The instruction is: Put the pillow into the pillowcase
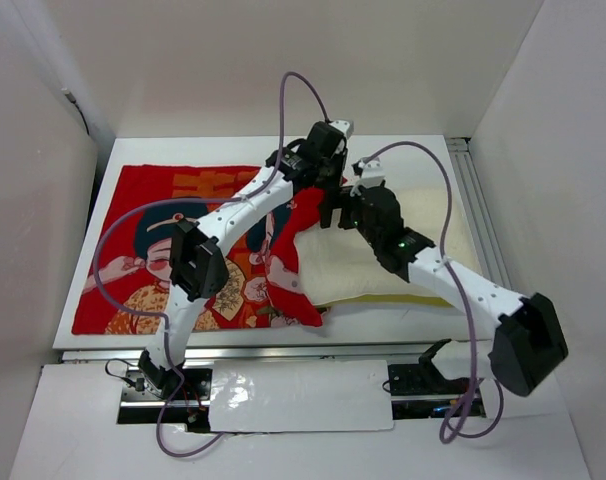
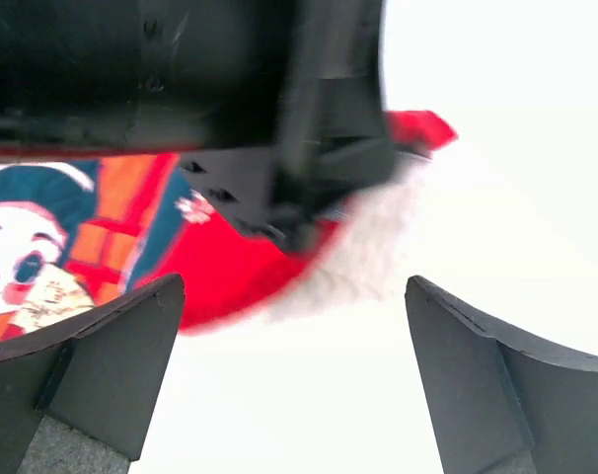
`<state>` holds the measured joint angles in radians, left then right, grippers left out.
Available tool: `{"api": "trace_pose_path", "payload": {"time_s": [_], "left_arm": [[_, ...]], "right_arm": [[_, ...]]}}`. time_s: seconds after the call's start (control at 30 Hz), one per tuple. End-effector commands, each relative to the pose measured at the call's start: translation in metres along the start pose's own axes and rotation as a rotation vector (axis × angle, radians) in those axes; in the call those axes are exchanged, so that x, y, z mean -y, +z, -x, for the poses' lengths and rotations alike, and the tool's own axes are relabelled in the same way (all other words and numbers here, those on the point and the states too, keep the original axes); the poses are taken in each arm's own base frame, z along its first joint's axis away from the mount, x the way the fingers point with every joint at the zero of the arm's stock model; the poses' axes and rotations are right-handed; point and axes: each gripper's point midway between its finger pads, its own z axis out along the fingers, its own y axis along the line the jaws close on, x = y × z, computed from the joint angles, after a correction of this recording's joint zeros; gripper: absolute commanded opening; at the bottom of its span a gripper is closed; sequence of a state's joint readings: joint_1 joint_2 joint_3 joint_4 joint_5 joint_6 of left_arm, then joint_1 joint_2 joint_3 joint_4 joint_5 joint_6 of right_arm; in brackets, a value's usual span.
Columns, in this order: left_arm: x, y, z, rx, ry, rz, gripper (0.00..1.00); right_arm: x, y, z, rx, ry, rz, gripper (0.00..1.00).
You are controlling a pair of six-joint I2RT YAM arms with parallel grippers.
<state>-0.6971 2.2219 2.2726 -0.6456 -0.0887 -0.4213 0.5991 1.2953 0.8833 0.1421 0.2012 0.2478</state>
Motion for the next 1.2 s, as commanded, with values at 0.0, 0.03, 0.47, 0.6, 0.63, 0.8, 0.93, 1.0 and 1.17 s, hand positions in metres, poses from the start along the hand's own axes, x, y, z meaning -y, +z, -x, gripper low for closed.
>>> {"api": "trace_pose_path", "payload": {"time_s": [0.0, 0.03, 0.47, 0.6, 0.63, 0.8, 0.93, 1.0, 1.17], "left_arm": [[0.021, 0.000, 0.008, 0.039, 0.020, -0.069, 0.15], [0.027, 0.001, 0.001, 0.022, 0.037, -0.087, 0.61], [-0.029, -0.115, -0.095, -0.043, -0.072, 0.301, 1.00], [-0.061, -0.132, -0.165, -0.110, -0.209, 0.382, 1.00], [-0.055, -0.123, -0.174, -0.123, -0.222, 0.336, 1.00], [-0.045, -0.091, -0.194, -0.201, -0.176, 0.291, 0.86], [-0.042, -0.048, -0.192, -0.251, -0.125, 0.297, 0.64], [-0.039, -0.034, -0.170, -0.232, -0.118, 0.270, 0.56], [-0.065, -0.004, -0.125, -0.184, -0.102, 0.286, 0.54]], "right_arm": [[0.040, -0.038, -0.016, -0.124, -0.036, -0.188, 1.00], [0.047, -0.048, -0.026, -0.171, -0.028, -0.220, 1.00], [0.001, -0.094, -0.109, -0.376, -0.029, 0.088, 1.00], [0.010, -0.083, -0.121, -0.380, -0.048, 0.031, 1.00], [0.015, -0.080, -0.125, -0.391, -0.057, 0.002, 1.00], [0.026, -0.048, -0.132, -0.381, -0.048, -0.110, 1.00], [0.027, -0.023, -0.128, -0.337, 0.047, -0.159, 0.96], [0.032, -0.009, -0.126, -0.307, 0.126, -0.197, 0.93], [0.028, 0.021, -0.110, -0.254, 0.238, -0.224, 0.92]]}}
